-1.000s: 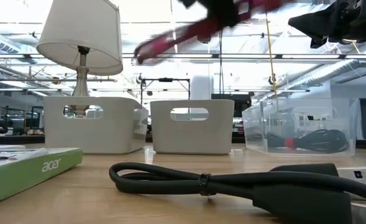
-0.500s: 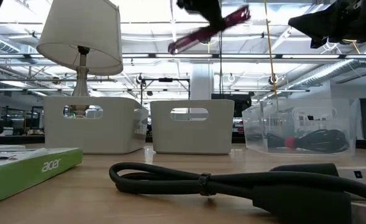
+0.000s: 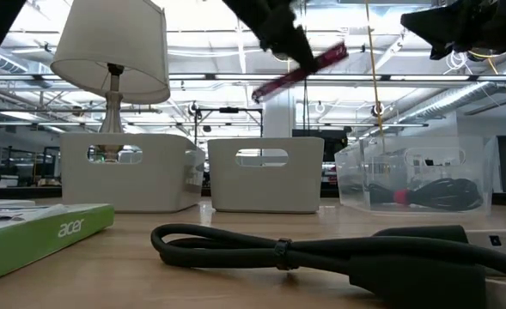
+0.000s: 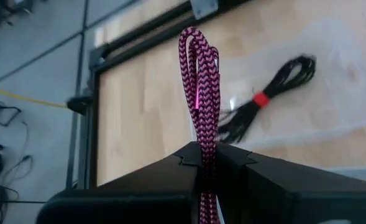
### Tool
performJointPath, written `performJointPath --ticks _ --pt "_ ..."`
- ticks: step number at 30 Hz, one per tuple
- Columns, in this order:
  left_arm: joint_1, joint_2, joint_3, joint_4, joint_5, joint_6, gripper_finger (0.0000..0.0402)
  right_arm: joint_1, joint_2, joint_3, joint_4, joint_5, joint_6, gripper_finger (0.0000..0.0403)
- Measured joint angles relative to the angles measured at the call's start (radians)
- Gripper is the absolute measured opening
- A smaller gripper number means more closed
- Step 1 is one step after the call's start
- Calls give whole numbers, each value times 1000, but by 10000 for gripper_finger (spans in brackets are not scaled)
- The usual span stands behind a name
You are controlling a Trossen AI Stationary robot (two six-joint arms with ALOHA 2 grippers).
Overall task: Pick and place items into bin
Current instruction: Put the pink charger cable into the transparent bin
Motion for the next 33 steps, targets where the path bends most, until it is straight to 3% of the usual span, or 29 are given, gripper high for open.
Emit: performJointPath --ticks 6,11,16,21,27,33 --pt "12 54 0 94 105 160 18 0 0 0 7 3 -50 0" --pt "5 100 2 158 276 295 18 0 0 0 47 7 -71 0" --pt "-2 149 3 319 379 348 18 0 0 0 62 6 -112 0" --pt "4 203 3 558 454 166 18 -1 0 0 94 32 -136 0" --pt "12 267 3 713 502 -116 18 -1 1 0 104 28 -145 0" --pt "-4 313 3 702 478 -105 18 -2 2 0 112 27 -146 0"
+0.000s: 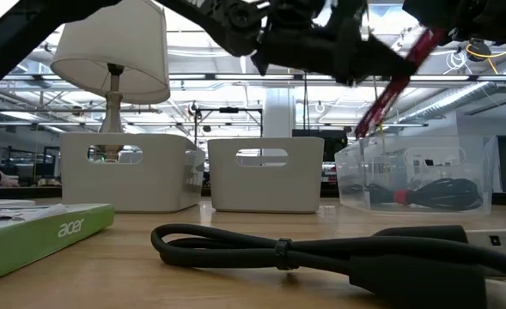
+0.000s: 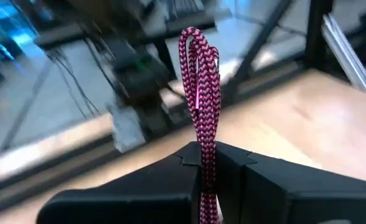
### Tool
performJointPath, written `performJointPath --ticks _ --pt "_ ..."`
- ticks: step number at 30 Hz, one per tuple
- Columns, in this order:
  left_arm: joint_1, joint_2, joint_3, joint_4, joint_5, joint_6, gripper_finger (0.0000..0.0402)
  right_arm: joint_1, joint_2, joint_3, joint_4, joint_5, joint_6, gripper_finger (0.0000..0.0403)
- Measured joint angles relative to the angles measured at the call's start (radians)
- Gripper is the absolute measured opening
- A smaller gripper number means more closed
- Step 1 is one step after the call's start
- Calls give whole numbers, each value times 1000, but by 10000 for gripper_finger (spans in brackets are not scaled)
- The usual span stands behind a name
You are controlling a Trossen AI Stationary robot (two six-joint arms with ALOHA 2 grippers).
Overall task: Pick and place items into bin
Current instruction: Put the pink charger cable into the transparent bin
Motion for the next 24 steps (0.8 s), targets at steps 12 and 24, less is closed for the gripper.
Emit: performJointPath --ticks 12,24 --pt "-1 61 -1 -29 -16 71 26 1 0 0 14 -4 26 0" --pt "3 58 -1 -30 -28 178 38 1 0 0 26 -5 26 0"
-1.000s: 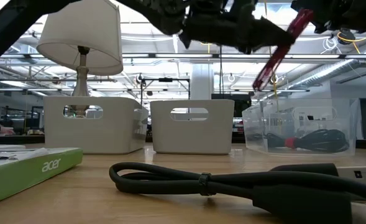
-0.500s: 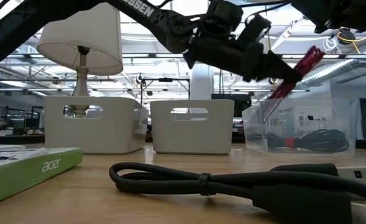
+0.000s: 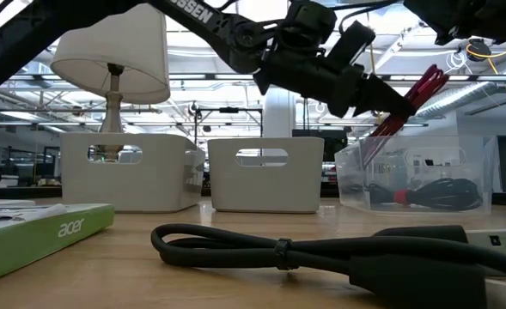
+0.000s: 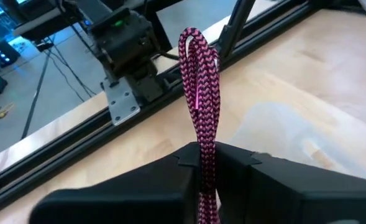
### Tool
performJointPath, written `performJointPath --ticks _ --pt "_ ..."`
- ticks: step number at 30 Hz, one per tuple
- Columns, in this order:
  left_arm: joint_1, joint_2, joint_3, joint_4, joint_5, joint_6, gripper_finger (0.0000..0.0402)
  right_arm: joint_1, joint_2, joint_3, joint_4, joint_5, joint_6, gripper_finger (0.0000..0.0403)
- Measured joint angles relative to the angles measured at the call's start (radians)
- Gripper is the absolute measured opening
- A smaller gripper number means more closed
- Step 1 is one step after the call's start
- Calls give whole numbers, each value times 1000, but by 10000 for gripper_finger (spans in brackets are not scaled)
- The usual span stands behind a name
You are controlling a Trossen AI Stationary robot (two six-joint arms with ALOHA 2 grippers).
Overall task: Pick and place items into bin
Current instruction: Put the pink charger cable into the transparent bin, then put the black charger cable into the transparent bin
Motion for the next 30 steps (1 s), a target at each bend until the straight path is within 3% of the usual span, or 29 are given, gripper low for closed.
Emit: performJointPath --ticks 11,16,19,23,30 --pt "3 0 0 2 -32 -70 147 0 0 0 -9 0 0 0" --pt "0 -3 0 1 -156 -111 193 0 0 0 -13 0 0 0" --pt "-16 -31 0 -14 -165 -107 209 0 0 0 -18 0 0 0" --pt "-77 -128 1 -137 -162 -38 217 0 5 0 -19 -2 32 0" --pt "-199 -269 1 -414 -181 -79 218 0 16 -1 -35 -2 79 0"
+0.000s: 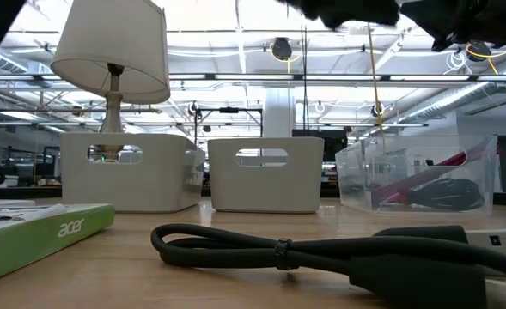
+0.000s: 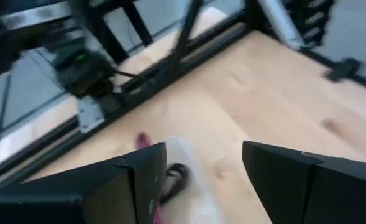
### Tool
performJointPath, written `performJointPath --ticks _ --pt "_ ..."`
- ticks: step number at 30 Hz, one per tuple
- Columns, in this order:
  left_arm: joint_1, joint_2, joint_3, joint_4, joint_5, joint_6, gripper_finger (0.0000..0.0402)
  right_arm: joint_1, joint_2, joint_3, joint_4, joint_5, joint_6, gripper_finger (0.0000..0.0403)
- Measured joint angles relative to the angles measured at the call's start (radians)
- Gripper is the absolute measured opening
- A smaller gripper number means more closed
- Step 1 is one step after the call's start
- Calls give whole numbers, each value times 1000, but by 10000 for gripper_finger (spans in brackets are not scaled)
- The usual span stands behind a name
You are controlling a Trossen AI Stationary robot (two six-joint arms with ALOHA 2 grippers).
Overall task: Pick and place items into bin
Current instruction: Put the black charger cable into the transparent bin
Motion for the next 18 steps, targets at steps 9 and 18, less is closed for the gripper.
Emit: performJointPath --ticks 9,18 --pt "-136 -82 0 -107 -280 -57 218 0 7 0 -25 0 51 0" --pt "-159 -82 0 -121 -302 -96 218 0 41 0 -32 1 101 0"
